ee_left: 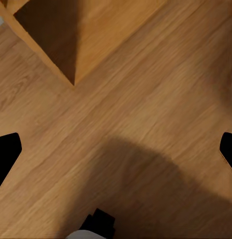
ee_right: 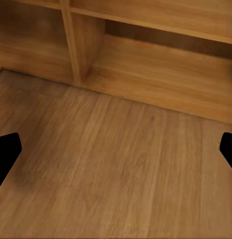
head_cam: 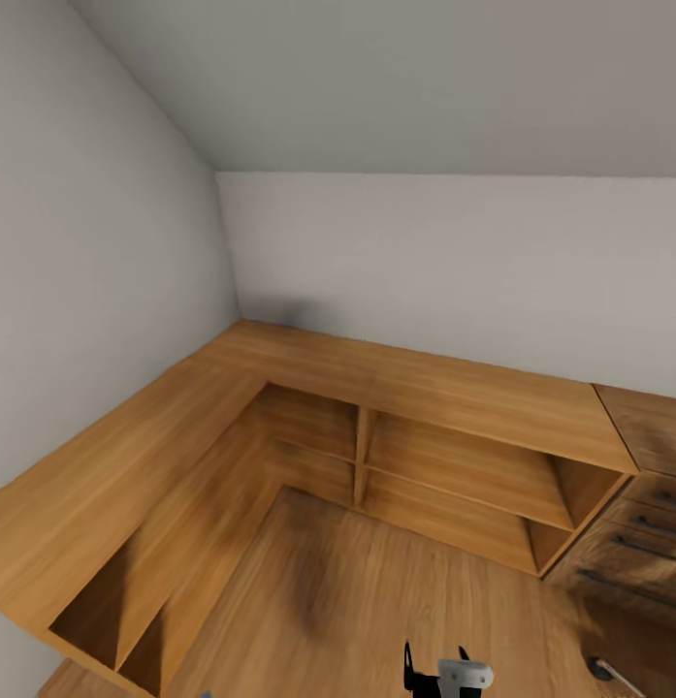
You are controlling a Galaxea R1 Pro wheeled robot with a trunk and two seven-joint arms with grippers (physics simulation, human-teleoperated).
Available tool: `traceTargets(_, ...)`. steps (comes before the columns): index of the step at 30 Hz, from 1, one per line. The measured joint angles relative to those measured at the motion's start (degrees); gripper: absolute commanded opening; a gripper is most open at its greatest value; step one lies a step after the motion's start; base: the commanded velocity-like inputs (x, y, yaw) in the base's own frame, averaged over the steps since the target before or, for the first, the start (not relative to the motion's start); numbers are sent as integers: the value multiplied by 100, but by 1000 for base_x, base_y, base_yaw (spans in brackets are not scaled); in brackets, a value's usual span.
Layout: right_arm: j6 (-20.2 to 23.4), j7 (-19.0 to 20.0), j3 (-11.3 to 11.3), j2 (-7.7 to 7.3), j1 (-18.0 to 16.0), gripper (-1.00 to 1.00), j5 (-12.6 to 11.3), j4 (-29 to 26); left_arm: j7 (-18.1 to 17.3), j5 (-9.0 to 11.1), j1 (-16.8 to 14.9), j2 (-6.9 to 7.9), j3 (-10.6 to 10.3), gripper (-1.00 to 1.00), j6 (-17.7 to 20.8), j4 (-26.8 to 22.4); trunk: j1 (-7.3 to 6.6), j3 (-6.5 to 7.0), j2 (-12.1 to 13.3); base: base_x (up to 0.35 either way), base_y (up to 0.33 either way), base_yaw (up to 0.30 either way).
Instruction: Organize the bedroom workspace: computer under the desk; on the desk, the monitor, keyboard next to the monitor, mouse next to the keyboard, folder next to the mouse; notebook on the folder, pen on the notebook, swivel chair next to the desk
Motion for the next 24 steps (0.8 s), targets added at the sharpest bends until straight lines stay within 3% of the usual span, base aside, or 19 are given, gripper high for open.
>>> traceTargets(10,2,0,0,0,0,100,0,0,4,0,0,0,0,100,0,0,0,53,0,215,187,-222)
traceTargets(24,4,0,1,0,0,100,0,1,8,0,0,0,1,100,2,-1,2,95,0,12,11,-270)
